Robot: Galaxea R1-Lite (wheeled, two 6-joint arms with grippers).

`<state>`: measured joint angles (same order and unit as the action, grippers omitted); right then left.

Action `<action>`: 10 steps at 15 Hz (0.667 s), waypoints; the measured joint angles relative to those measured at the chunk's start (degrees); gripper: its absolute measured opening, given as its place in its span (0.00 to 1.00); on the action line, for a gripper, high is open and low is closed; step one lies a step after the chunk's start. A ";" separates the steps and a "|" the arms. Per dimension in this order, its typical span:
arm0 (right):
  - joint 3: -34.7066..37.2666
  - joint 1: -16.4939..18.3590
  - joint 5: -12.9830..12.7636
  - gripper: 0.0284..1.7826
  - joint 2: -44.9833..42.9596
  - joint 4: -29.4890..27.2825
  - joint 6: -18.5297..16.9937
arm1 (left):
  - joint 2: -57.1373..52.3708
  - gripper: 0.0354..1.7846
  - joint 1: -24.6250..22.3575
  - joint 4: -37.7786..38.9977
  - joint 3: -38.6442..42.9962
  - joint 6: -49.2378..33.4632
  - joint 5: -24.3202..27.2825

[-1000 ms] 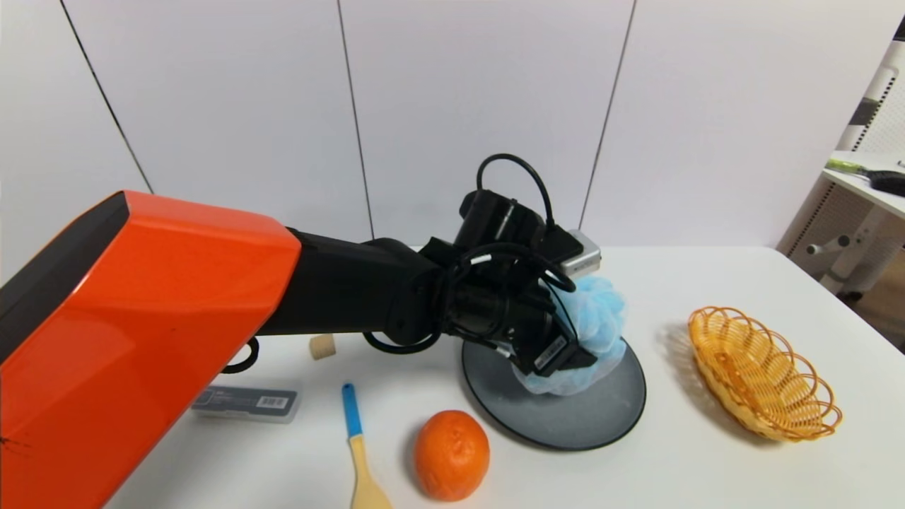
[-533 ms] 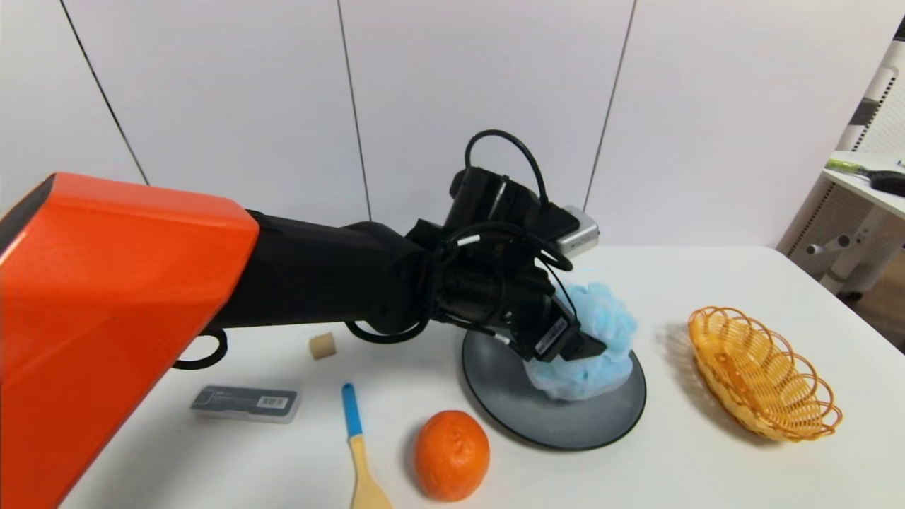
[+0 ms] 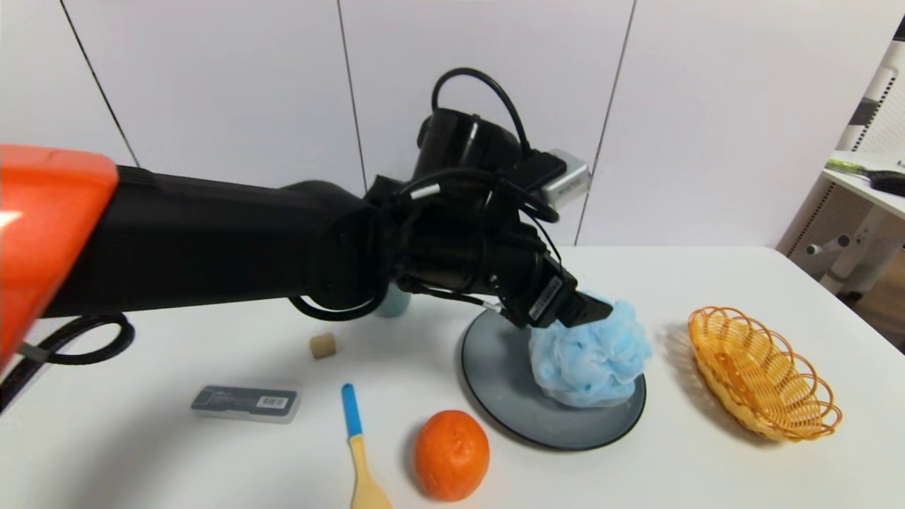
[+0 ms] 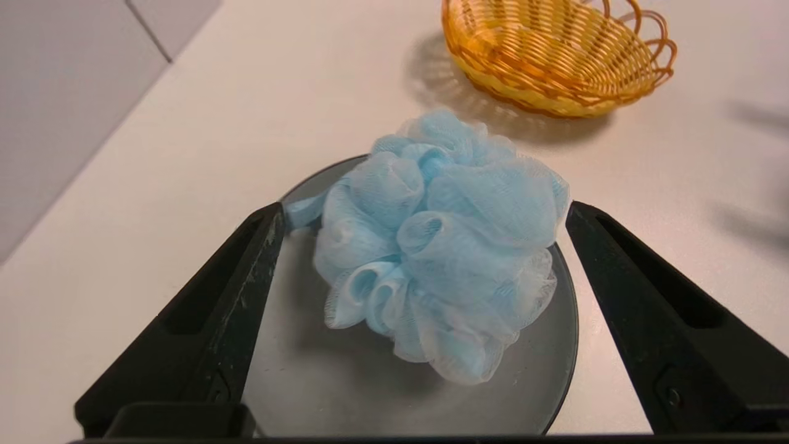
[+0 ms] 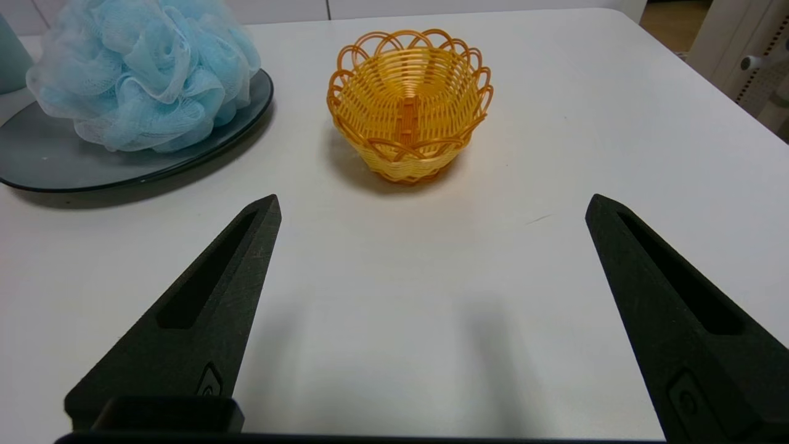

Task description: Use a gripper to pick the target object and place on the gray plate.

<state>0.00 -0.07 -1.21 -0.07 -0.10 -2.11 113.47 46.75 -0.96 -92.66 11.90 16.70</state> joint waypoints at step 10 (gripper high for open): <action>0.00 0.02 -0.02 0.96 0.00 0.02 0.00 | -38.45 0.94 -24.30 -0.44 21.71 1.19 -12.43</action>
<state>0.00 -0.05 -1.23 -0.07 -0.07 -2.11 75.02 22.46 -1.40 -70.95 13.09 4.27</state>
